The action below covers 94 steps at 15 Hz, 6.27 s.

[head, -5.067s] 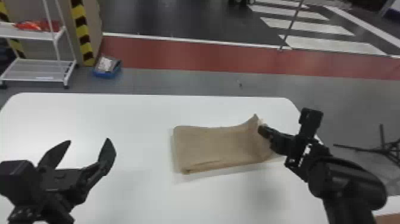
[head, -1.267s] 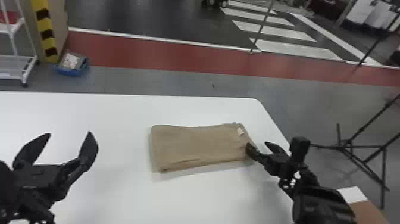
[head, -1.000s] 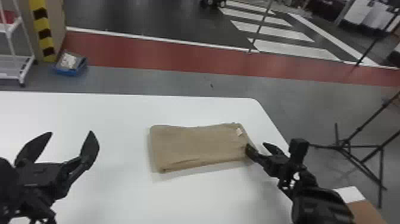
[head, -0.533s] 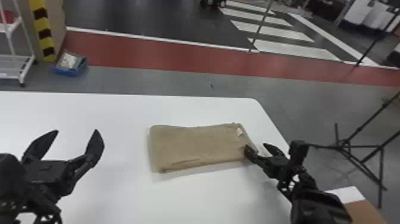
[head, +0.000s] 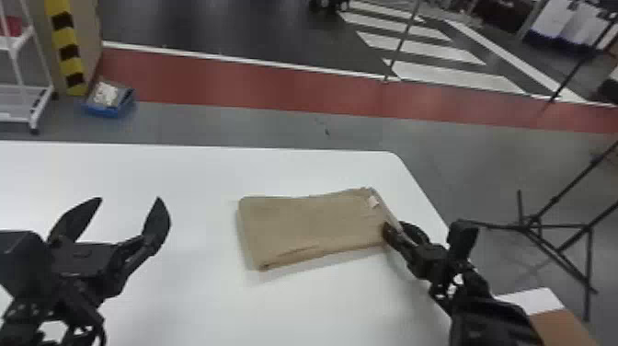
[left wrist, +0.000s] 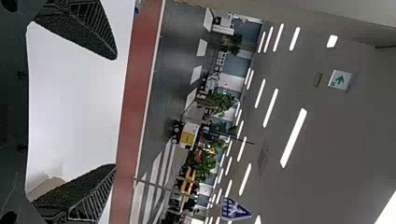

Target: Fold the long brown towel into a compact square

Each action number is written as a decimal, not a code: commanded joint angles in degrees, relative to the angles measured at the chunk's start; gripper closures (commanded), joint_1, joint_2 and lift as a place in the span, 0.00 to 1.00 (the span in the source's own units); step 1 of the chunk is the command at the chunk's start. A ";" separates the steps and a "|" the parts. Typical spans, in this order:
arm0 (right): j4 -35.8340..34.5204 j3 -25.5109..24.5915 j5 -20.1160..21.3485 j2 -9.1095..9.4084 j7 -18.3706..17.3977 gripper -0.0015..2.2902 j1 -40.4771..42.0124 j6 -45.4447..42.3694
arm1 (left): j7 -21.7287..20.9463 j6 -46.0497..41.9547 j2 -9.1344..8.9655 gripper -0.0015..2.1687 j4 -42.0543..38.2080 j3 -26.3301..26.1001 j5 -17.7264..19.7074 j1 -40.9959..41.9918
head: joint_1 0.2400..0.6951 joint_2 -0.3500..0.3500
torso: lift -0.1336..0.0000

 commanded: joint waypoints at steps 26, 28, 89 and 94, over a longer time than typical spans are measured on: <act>-56.15 13.97 1.75 9.32 0.00 0.81 18.20 27.38 | 0.08 2.82 0.76 0.02 -0.96 0.08 0.44 0.53 | 1.00 0.25 | 0.24; -55.09 18.63 6.14 9.32 -0.79 0.81 17.67 27.73 | 0.00 2.82 0.76 0.02 -0.61 -0.01 0.53 0.35 | 1.00 0.32 | 0.24; -20.11 22.06 1.22 11.43 -11.60 0.98 -8.26 31.95 | -0.18 2.82 1.29 0.02 2.82 -0.71 1.85 -2.90 | 1.00 0.34 | 0.24; -16.07 26.02 1.40 12.04 -11.51 0.98 -10.28 27.55 | -0.18 2.82 2.08 0.02 6.51 -3.79 3.08 -6.77 | 1.00 0.35 | 0.24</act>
